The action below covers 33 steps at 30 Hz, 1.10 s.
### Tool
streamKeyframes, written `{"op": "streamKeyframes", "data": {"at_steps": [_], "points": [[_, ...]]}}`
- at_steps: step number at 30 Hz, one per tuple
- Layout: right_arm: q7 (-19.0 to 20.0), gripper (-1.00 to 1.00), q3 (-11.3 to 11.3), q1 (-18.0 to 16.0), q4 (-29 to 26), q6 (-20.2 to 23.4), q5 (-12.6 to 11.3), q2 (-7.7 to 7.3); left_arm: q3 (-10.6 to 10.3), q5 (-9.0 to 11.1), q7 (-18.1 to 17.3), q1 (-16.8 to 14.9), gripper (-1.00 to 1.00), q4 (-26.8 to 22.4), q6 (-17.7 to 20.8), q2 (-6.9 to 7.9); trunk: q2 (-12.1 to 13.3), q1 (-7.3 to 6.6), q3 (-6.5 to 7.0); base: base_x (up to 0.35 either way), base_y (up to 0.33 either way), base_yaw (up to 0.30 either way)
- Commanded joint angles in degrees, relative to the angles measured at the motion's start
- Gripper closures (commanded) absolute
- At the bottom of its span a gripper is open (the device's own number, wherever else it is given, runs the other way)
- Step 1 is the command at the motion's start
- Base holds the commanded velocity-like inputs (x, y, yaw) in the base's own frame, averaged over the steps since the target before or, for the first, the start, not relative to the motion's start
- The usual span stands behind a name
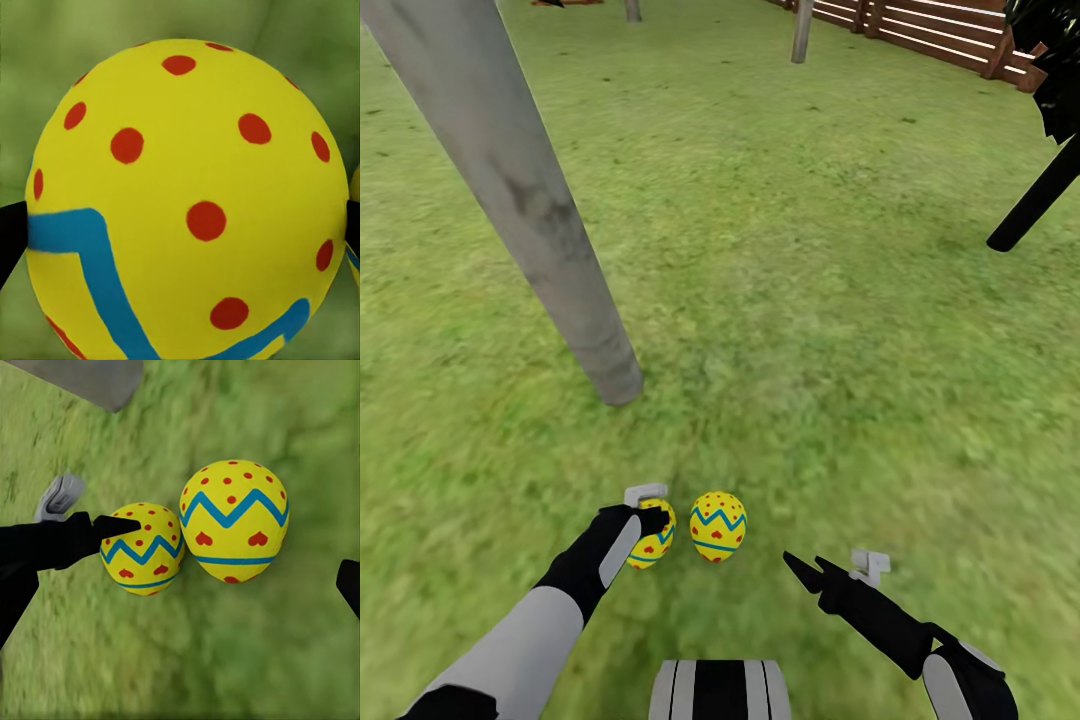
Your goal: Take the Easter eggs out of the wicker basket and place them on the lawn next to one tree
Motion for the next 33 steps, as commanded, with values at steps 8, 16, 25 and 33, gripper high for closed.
{"op": "streamKeyframes", "data": {"at_steps": [8, 16, 25, 33], "points": [[0.1, -1.00, -0.1, 0.0, 0.0, 0.4, -0.4, 0.00, -0.2, -0.1, 0.6, 0.0, -1.00, 0.3, 0.4, 0.07, 0.0, -0.02, 0.18, 0.000, 0.000, 0.000], [0.1, -1.00, -0.1, 0.0, 0.0, 0.4, -0.4, 0.00, -0.1, 0.0, 0.7, 0.0, -1.00, 0.4, 0.5, 0.07, 0.1, -0.23, 1.95, 0.000, 0.000, 0.000], [0.1, -1.00, -0.1, 0.0, 0.0, 0.4, -0.4, 0.00, -0.1, 0.2, 1.0, -0.1, -1.00, 0.5, 1.2, -0.01, 0.2, -0.46, 3.95, 0.000, 0.000, 0.000], [0.1, -1.00, -0.1, 0.0, 0.0, 0.4, -0.4, 0.00, 0.0, 0.1, 0.9, -0.1, -1.00, 0.5, 1.2, -0.01, 0.3, -0.67, 5.72, -0.173, 0.017, 0.000]]}}
